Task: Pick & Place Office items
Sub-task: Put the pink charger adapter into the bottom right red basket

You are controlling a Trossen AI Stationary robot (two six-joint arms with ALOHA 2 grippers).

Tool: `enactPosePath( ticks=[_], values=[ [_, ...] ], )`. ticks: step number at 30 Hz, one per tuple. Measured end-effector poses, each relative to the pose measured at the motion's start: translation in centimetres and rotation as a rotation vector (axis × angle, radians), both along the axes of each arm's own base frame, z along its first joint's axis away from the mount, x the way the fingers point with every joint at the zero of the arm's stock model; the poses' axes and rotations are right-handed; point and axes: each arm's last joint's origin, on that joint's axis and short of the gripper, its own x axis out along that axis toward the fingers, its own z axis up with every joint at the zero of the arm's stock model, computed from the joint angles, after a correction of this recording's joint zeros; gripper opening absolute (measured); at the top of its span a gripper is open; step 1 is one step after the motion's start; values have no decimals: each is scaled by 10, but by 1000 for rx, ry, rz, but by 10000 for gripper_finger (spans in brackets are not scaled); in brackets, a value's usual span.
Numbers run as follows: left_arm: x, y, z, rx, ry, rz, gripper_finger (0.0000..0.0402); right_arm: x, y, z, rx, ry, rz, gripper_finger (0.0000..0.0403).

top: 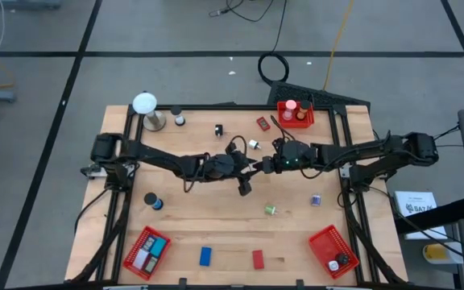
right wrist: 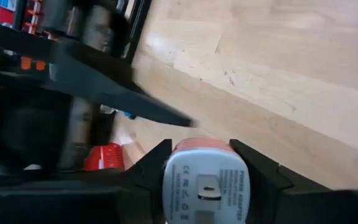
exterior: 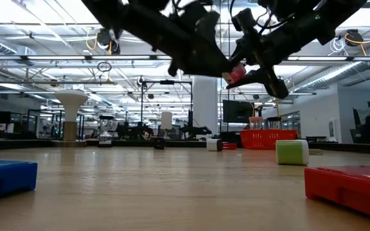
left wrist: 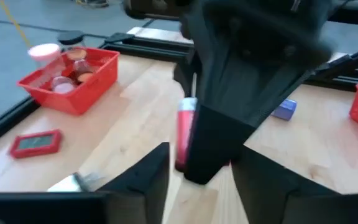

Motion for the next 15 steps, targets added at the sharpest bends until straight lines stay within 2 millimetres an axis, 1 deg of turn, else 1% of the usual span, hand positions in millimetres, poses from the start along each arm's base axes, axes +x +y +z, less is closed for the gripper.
enactPosePath(
  ticks=[2, 4, 7, 10, 13, 15],
  values=[
    [-8, 6, 10, -35, 22, 23, 196, -3, -1, 1, -18, 20, 5, 129],
    [-20, 14, 19, -64, 77, 60, 214, -7, -1, -4, -33, 78, 16, 129],
    [-39, 22, 23, -91, 140, 95, 226, -15, 0, -13, -63, 205, 47, 129],
    [-57, 22, 12, -140, 177, 111, 216, -22, -1, -28, -119, 380, 68, 129],
    [-73, 22, 0, -220, 120, 143, 188, -31, -1, -47, -182, 584, 110, 129],
    [-81, 20, -7, -278, 61, 161, 166, -30, -2, -55, -208, 643, 146, 129]
  ],
)
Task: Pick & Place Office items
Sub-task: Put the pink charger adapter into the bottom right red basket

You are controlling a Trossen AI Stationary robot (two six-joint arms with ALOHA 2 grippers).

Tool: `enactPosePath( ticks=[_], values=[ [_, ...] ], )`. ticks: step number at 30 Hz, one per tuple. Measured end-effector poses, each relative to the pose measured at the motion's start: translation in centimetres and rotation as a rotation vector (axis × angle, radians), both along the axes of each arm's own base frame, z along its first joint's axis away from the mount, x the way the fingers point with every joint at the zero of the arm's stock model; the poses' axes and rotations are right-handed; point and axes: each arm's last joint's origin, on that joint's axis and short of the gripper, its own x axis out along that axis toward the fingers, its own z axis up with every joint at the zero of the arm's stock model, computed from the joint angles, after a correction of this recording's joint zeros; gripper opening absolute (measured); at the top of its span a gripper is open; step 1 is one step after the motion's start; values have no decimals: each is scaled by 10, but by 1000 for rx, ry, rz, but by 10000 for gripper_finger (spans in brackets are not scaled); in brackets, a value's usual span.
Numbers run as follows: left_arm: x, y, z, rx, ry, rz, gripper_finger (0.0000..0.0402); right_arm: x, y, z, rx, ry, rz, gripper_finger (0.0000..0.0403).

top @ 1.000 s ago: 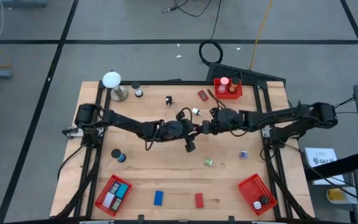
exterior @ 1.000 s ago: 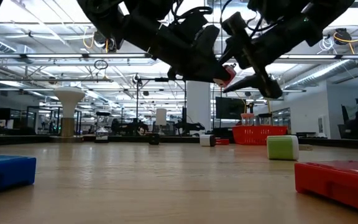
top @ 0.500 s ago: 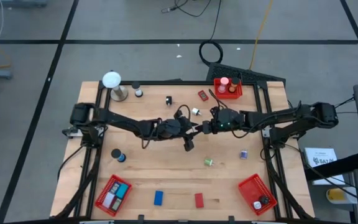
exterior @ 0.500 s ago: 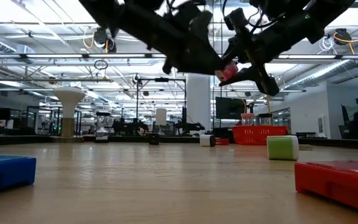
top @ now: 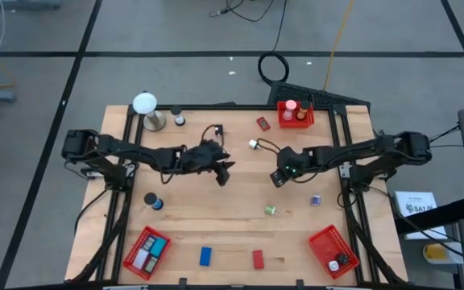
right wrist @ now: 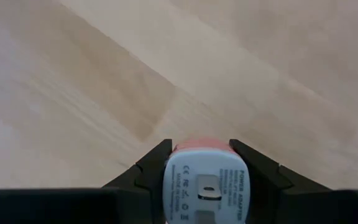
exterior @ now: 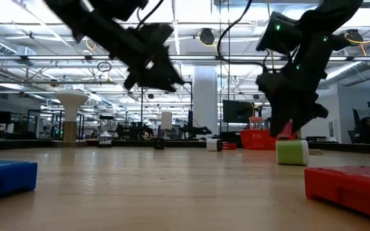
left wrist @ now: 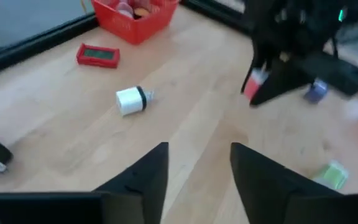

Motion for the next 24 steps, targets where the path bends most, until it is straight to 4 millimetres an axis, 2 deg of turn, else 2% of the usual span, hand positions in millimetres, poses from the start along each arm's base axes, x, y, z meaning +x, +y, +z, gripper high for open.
enactPosePath(
  ticks=[2, 5, 10, 18, 24],
  values=[
    [-9, -2, -12, -38, -6, 17, 144, 0, -1, -9, -5, 64, 27, 129],
    [-18, -5, -19, -77, -41, 34, 117, 1, 0, -19, -7, 118, 49, 129],
    [-24, -8, -23, -76, -27, 53, 91, 3, 1, -24, -4, 141, 52, 153],
    [-24, -8, -18, -48, -38, 34, 61, -6, 0, -18, 3, 175, 44, 222],
    [-25, -4, -15, -49, -41, -9, 29, -17, -2, -4, 7, 171, 24, 252]
  ],
)
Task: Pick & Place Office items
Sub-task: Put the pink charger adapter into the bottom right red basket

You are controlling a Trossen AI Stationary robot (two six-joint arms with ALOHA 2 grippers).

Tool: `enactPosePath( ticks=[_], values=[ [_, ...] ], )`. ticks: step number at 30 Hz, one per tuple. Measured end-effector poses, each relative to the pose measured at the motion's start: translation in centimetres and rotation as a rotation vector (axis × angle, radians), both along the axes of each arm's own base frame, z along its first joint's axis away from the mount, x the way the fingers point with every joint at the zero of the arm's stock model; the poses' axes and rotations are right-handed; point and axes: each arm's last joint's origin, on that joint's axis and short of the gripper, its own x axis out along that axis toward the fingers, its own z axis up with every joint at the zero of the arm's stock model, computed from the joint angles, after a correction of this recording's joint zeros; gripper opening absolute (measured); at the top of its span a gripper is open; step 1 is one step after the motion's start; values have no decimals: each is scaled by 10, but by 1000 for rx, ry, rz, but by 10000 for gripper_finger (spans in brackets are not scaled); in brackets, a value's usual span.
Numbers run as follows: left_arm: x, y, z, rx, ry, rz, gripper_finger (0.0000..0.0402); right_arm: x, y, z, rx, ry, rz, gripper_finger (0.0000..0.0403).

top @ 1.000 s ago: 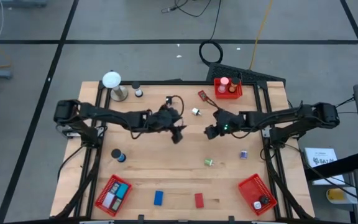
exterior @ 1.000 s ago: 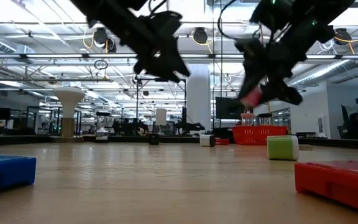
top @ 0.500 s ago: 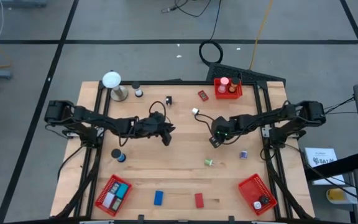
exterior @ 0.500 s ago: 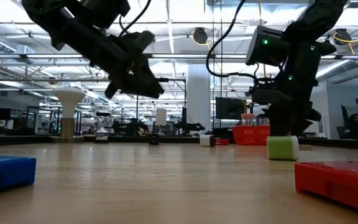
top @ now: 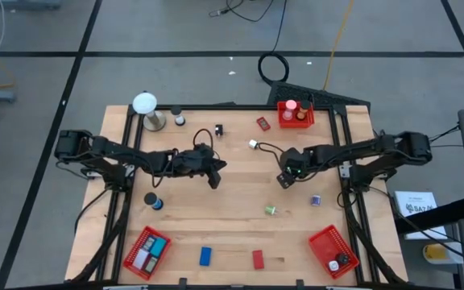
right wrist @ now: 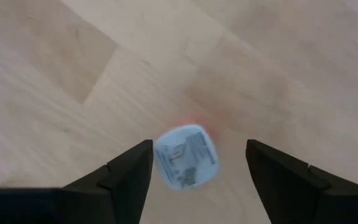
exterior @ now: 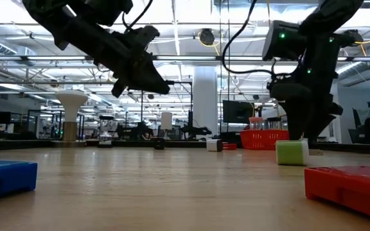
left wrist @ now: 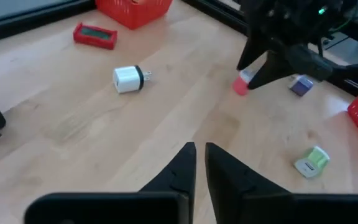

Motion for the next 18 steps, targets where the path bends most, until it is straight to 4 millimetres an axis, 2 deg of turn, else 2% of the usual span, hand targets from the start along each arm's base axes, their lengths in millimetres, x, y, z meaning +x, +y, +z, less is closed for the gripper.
enactPosePath(
  ticks=[5, 11, 18],
  values=[
    [-1, 4, 3, 12, -2, 3, 4, -4, 1, 5, 17, -3, 39, 253],
    [-3, 5, 7, 39, -7, -23, 17, -1, 1, 3, -47, 7, 202, 241],
    [-6, 5, 9, 32, 9, -36, 3, 2, 0, 5, -97, -21, 299, 202]
  ],
)
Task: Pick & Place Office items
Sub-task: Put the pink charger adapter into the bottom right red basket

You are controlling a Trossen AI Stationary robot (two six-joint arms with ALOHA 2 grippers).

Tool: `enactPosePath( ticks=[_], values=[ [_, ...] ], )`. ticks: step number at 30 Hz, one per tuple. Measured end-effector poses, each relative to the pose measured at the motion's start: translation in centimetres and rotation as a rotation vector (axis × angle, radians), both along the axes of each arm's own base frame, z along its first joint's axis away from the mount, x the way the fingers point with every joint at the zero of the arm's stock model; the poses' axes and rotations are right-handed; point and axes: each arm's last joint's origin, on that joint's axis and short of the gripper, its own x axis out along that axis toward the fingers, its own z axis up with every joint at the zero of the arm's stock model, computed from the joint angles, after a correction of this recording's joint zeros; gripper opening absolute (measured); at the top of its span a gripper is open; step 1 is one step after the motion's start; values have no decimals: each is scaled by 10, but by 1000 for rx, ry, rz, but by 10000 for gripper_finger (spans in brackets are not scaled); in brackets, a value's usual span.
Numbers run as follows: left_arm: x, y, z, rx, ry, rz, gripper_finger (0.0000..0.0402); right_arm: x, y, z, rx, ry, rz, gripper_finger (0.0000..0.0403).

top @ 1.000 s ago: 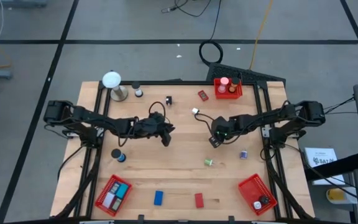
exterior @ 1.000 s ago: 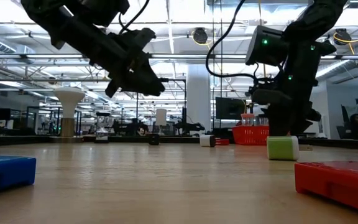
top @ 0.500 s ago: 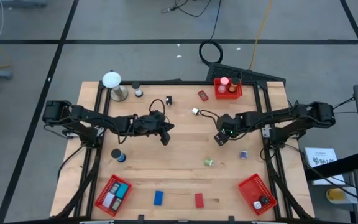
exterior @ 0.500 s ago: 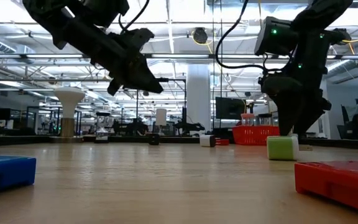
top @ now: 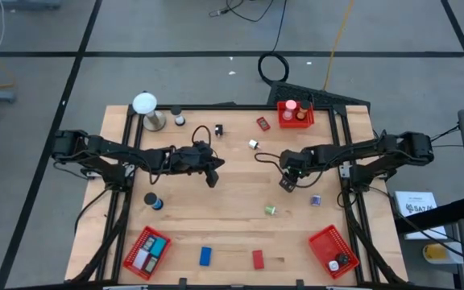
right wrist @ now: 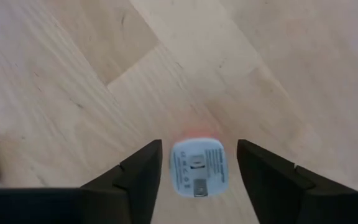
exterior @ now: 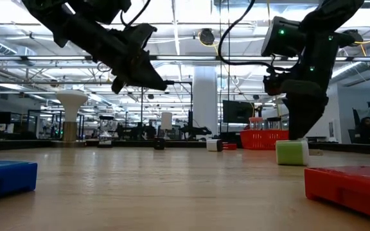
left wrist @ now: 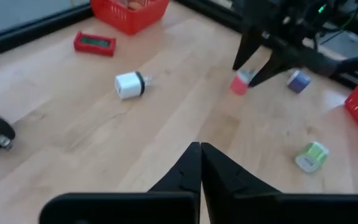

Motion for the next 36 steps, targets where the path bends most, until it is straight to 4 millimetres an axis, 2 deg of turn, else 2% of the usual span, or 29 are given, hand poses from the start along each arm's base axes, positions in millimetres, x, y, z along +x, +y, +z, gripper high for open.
enactPosePath(
  ticks=[7, 11, 15, 19, 22, 26, 29, 33, 36],
  values=[
    [-3, 0, -1, 6, 8, 9, 12, -1, 1, -6, 14, 30, 48, 155],
    [-8, 0, -9, -11, -9, 21, 3, 1, 1, -9, 6, 33, 71, 147],
    [-12, 0, -16, -39, -24, 38, 12, 2, 1, -9, 12, 29, 62, 144],
    [-17, 0, -17, -46, -40, 42, 6, -3, 3, 0, 83, 25, 39, 140],
    [-18, 0, -14, -37, -57, 38, 4, -5, 11, 22, 116, 2, 21, 139],
    [-19, 1, -15, -15, -47, 38, 13, -13, 36, 57, 162, -14, -4, 138],
    [-19, 1, -15, -13, -46, 37, 8, -22, 64, 78, 198, -21, -41, 138],
    [-19, 0, -15, -15, -43, 26, 5, -37, 108, 90, 244, -11, -89, 138],
    [-19, 0, -15, -11, -41, 25, 14, -48, 138, 90, 297, 20, -118, 138]
  ],
)
